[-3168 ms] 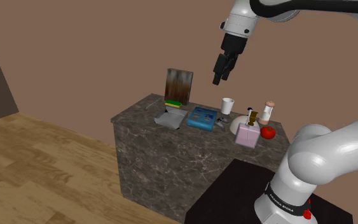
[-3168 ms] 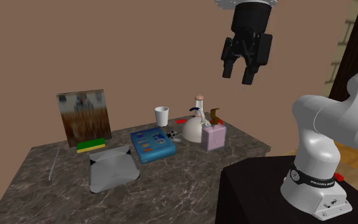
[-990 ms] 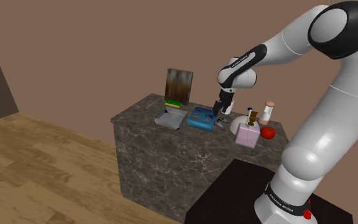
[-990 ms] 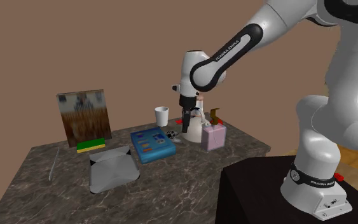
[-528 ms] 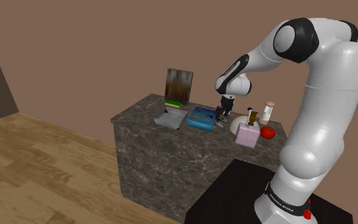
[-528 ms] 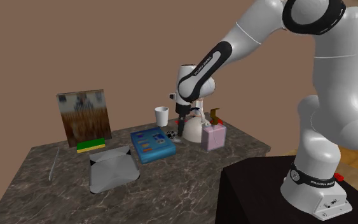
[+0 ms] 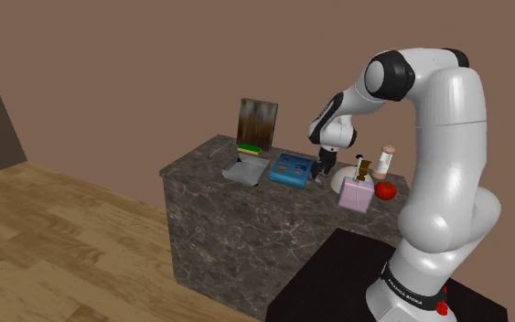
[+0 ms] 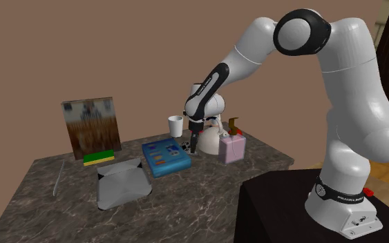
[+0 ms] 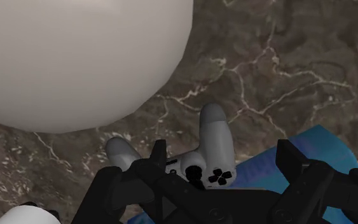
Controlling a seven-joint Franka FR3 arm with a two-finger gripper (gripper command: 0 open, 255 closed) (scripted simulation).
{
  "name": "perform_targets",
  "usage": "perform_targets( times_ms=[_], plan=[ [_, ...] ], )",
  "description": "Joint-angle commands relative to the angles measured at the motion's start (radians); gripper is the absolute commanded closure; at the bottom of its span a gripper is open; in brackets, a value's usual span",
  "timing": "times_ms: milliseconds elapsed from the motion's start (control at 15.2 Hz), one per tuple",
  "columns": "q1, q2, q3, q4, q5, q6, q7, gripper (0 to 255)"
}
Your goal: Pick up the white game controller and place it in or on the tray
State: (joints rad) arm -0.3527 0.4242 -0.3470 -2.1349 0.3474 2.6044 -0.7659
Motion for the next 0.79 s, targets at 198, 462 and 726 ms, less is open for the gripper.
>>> perform_targets(
  times_ms=[198,462,726],
  plan=[
    [-0.023,0.064,0.031,0.017,0.04,0.044,-0.028,0],
    [-0.026,0.071,0.034,0.02,0.044,0.049,-0.031,0],
    [-0.026,0.071,0.034,0.019,0.044,0.049,-0.031,0]
  ],
)
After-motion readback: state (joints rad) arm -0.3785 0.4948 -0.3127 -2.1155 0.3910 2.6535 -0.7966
